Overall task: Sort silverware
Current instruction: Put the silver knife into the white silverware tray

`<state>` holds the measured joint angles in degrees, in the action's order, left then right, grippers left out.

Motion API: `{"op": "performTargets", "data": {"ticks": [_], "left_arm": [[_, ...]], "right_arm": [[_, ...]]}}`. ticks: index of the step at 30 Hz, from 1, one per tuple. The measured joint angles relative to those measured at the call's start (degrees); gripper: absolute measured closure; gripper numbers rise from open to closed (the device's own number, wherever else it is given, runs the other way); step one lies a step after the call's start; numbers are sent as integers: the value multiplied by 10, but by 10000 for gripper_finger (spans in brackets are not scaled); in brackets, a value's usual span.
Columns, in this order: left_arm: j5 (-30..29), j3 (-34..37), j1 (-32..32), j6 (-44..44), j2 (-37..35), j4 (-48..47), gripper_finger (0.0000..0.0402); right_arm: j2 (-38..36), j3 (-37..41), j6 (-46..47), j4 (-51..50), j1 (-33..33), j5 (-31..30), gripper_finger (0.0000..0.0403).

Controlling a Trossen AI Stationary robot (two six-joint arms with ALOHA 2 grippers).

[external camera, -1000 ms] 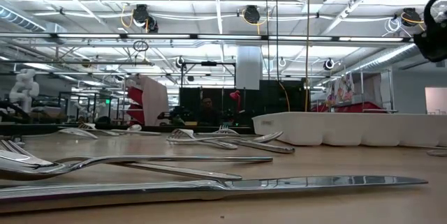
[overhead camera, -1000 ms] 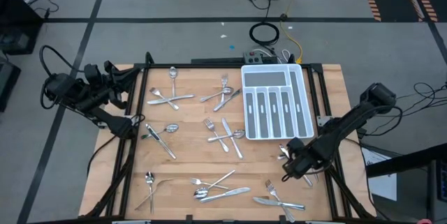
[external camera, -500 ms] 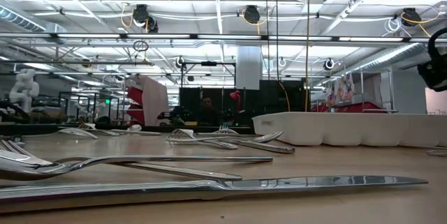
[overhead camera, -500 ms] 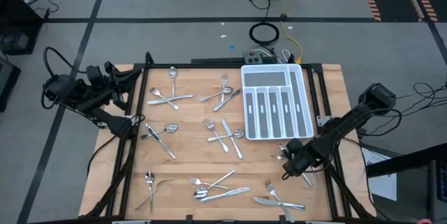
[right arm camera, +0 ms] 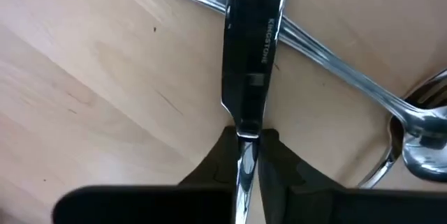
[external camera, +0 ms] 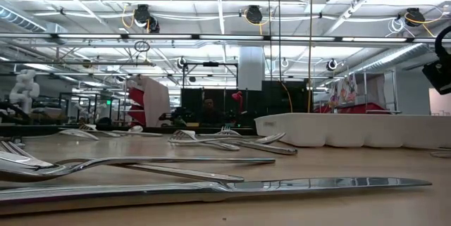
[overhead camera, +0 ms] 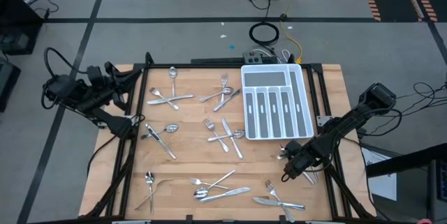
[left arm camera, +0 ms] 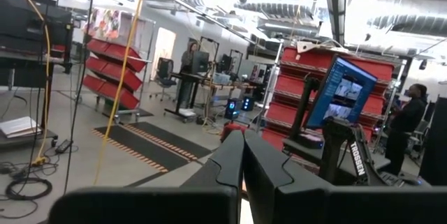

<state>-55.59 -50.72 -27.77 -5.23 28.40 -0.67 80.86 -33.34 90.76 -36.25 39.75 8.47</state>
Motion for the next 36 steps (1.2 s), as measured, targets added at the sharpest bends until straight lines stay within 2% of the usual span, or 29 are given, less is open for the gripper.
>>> {"op": "performTargets", "data": {"ticks": [19, 23, 26, 30, 36], "left_arm": [[0, 0, 0, 2, 0, -27, 386], [0, 0, 0, 1, 0, -31, 386], [0, 0, 0, 1, 0, -31, 386], [0, 0, 0, 0, 0, -31, 386], [0, 0, 0, 0, 0, -31, 386]], "right_arm": [[4, -83, 5, -24, 2, -26, 402], [4, -113, 26, -28, -6, -108, 402], [3, -134, 53, -35, -27, -163, 403], [3, -150, 128, -91, -74, -191, 403], [-16, -156, 63, -120, -157, -205, 403]]}}
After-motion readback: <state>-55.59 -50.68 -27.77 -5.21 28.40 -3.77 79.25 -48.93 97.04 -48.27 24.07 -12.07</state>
